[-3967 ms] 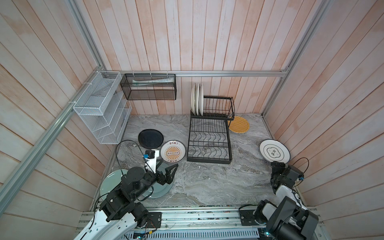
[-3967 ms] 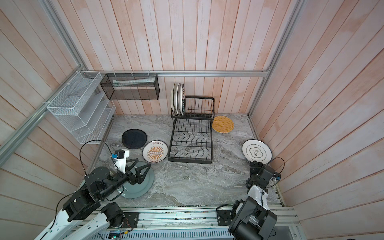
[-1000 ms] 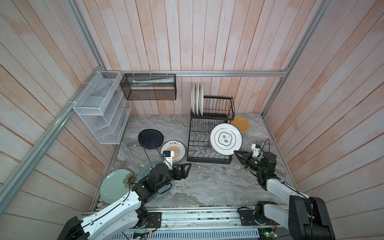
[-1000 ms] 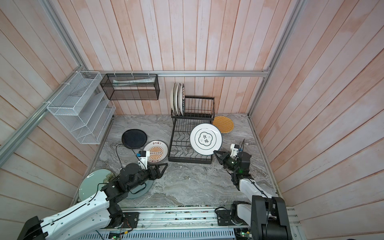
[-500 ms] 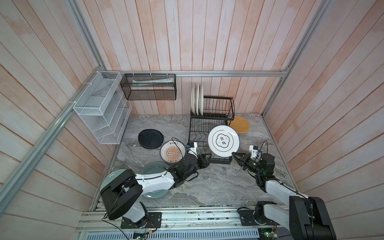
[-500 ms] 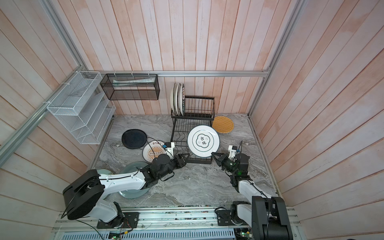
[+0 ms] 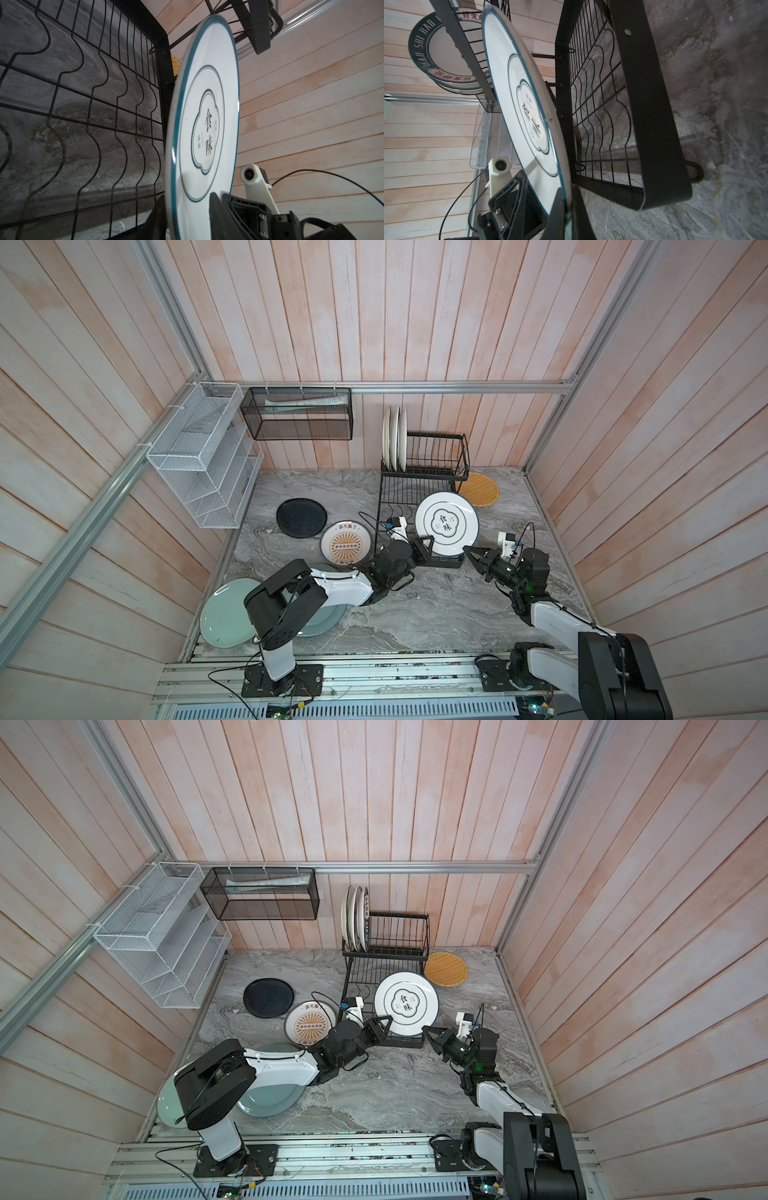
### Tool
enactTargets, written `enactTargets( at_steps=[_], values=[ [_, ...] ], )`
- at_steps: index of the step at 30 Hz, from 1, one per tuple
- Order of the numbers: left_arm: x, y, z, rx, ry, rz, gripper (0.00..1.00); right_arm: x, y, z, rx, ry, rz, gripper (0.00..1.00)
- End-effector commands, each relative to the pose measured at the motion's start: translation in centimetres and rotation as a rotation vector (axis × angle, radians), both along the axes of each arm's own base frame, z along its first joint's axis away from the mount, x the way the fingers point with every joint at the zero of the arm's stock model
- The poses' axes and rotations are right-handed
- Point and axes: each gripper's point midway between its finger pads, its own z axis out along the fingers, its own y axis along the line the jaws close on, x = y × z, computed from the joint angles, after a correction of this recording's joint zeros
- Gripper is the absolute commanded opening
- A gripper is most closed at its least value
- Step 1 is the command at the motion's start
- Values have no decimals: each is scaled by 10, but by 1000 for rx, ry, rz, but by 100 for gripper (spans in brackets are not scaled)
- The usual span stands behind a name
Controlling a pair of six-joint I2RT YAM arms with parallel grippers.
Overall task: Load the plates into the dish rack
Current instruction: 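Grasp the white plate rim with the left gripper while the right gripper holds, then lift the white plate with the left gripper while the right gripper releases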
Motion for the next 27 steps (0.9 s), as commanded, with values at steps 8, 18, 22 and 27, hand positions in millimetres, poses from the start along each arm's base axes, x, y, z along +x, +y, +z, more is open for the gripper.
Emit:
enactTargets(
  at_steps=[8,18,22,27],
  values=[
    [18,-1,13,-121,-14,98,0,-3,10,21,-4,-100,50,0],
    [3,21,26,-173,-43,120,0,-1,14,29,-74,-162,69,57],
    [-14,27,32,-125,-47,127,0,-3,17,40,-95,-221,71,83],
    [-30,43,62,-17,-124,186,0,-7,20,53,-141,-309,64,98]
  ],
)
